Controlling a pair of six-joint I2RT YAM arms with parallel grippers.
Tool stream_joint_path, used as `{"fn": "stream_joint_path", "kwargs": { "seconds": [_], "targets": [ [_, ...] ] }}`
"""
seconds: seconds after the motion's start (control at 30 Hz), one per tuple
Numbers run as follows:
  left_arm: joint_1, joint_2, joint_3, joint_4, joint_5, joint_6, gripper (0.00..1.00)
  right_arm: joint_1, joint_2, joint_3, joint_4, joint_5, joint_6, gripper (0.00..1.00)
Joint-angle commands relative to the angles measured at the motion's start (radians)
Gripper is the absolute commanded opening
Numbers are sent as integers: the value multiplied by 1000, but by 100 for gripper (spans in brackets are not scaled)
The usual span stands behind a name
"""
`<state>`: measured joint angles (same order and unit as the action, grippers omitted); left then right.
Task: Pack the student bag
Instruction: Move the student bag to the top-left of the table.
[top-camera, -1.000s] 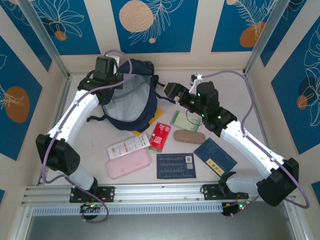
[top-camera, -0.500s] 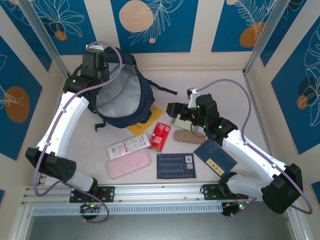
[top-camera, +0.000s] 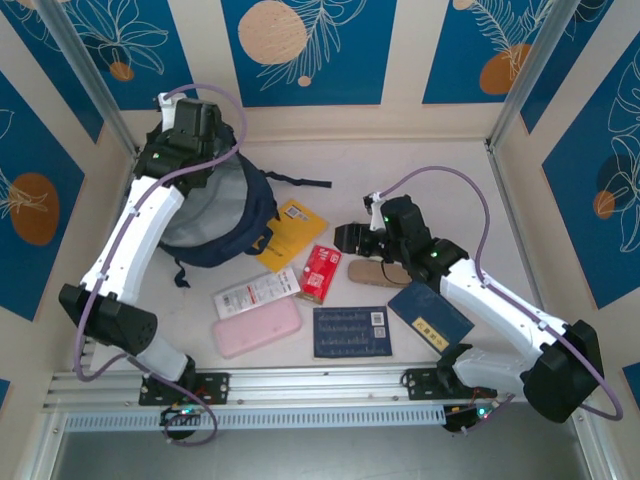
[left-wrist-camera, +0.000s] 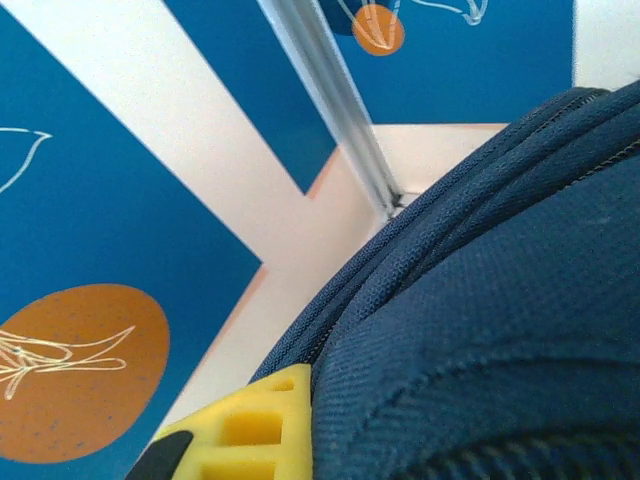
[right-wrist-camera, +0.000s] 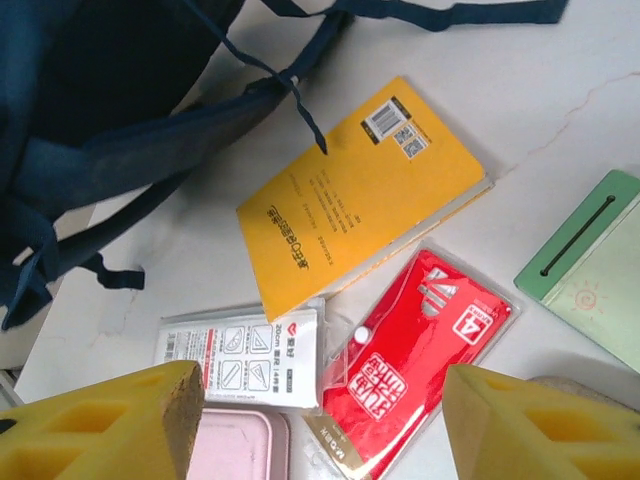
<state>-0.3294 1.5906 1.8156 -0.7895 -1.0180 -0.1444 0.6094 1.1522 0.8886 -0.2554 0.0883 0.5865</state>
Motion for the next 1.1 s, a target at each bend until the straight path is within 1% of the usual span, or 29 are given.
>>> {"fn": "stream_joint_path", "kwargs": {
  "seconds": [0.0,0.07,0.13,0.17,0.37,0.43,0.5,0.6,0.63,0.67,0.73,0.8,0.87,0.97,1.07],
  "targets": [
    [5,34,103,150,-182,-19,0,6,38,7,-26,-50,22,64],
    [7,83,137,164,-181,1,0,6,47,2,-10,-62,34,63],
    [13,144,178,166,-151,13,0,6,54,-1,0,-69,37,63],
    [17,172,200,153,-133,-2,0,6,59,3,1,-74,35,64],
    [42,330,266,143,121,-67,0,6,84,18,-16,-53,1,66],
    [47,375,289,140,208,-79,6,3,88,19,-25,-33,-5,67],
    [58,407,312,121,269,-103,13,-3,93,24,-32,-30,-5,67],
    [70,419,315,107,401,-143,21,-11,123,38,-35,-49,-13,69],
    [70,417,315,99,444,-151,25,-15,137,47,-37,-55,-16,70],
    [70,407,310,92,505,-155,32,-19,156,56,-38,-57,-17,71],
    [70,364,272,96,620,-165,49,-35,196,81,-32,-67,-13,72],
    [70,308,219,94,690,-180,58,-61,238,105,-15,-89,-3,73],
    [70,230,142,100,717,-213,62,-93,294,142,4,-135,-1,74],
    [70,109,10,99,769,-283,66,-118,396,225,2,-163,-29,76],
    [70,-7,-135,111,881,-355,70,-134,512,329,-21,-176,-63,78]
  ]
}}
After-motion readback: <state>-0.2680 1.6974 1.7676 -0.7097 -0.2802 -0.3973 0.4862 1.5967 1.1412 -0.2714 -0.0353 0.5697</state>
